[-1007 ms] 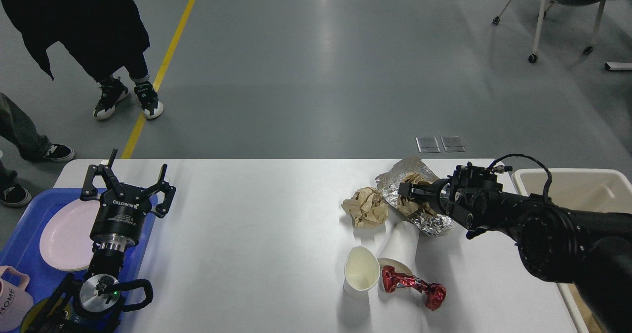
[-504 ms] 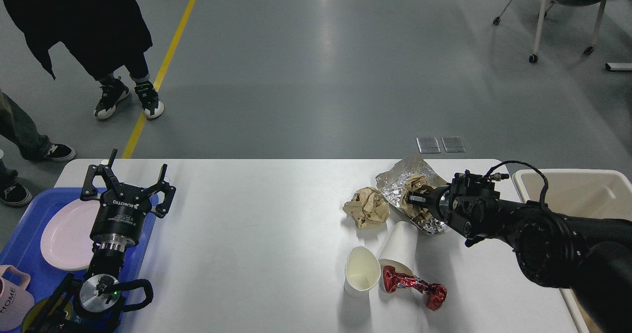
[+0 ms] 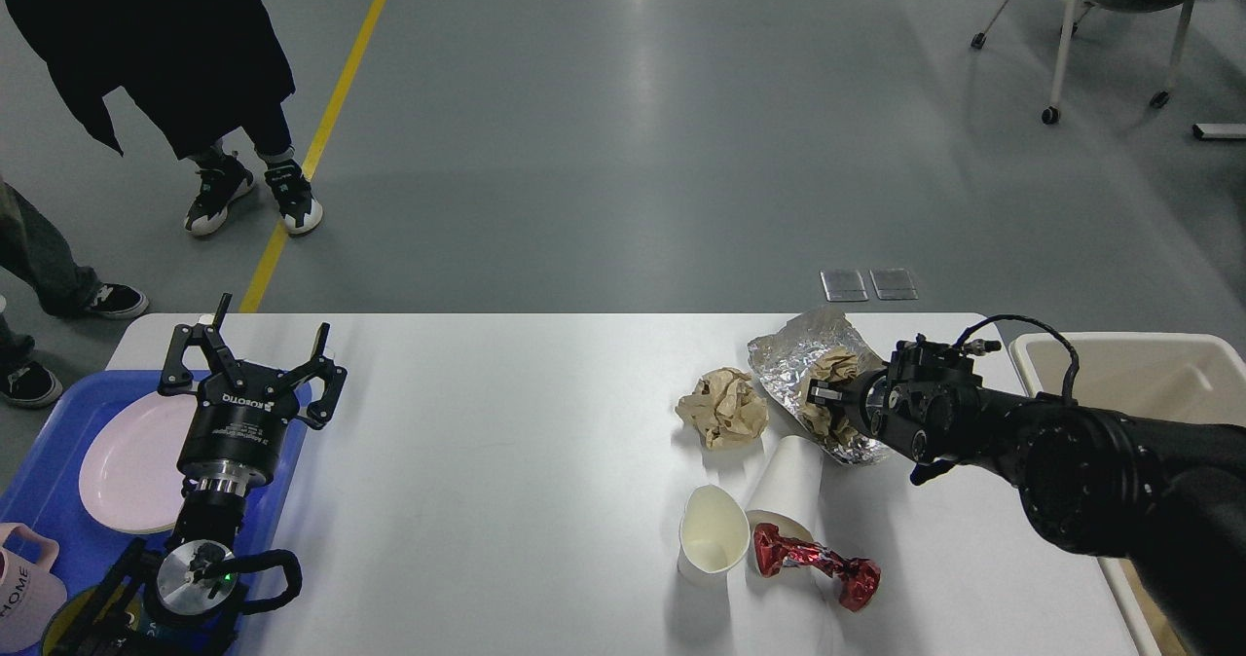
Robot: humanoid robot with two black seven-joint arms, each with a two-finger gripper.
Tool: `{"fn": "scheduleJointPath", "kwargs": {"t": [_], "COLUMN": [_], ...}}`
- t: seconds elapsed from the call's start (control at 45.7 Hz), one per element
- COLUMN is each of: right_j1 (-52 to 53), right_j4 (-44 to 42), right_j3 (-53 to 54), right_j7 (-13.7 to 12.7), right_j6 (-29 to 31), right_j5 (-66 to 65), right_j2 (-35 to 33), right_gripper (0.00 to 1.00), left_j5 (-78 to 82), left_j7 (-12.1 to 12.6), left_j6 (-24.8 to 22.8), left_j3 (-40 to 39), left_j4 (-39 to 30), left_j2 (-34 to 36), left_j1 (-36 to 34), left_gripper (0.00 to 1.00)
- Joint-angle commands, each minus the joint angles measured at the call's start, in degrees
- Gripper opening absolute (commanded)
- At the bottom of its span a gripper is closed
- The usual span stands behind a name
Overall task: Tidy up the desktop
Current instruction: 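Grasp the crumpled brown paper on the foil with the right gripper, then carry the brown paper to the bin and release it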
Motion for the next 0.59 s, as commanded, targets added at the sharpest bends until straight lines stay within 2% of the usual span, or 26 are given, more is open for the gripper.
{"fn": "scheduleJointPath", "kwargs": {"t": [0.0,0.263,0.35,0.482,0.569], "right_j1": [3.8,20.8,27.7,39.3,46.8], "right_j4": [4.9,22.4,28.5,37.3,43.7], "right_j3": [0.1,0.0,-0.6,-1.0,-1.5], "right_j7": [0.0,0.3,0.4,0.3,0.2], "right_j6": [0.2,5.3,10.2,20.9,25.4], "right_j5": [0.0,-0.1,-0.2,-0.4,-2.2], "right_j2": [-1.5,-10.3,-13.0,-15.5,-17.0], "right_gripper": [0.0,0.0,0.0,0.0,0.0], "left_j5": [0.0,-0.1,0.0,0.0,0.0], "left_j7": [0.0,0.0,0.0,0.0,0.0], "left_j6": [0.0,0.0,0.0,0.0,0.0], "left_j3": [0.0,0.0,0.0,0.0,0.0], "left_j4": [0.0,0.0,0.0,0.0,0.0], "left_j2": [0.0,0.0,0.0,0.0,0.0], "left_j1": [0.0,0.0,0.0,0.0,0.0], "left_gripper": [0.96,0.96,0.96,0.96,0.96]}}
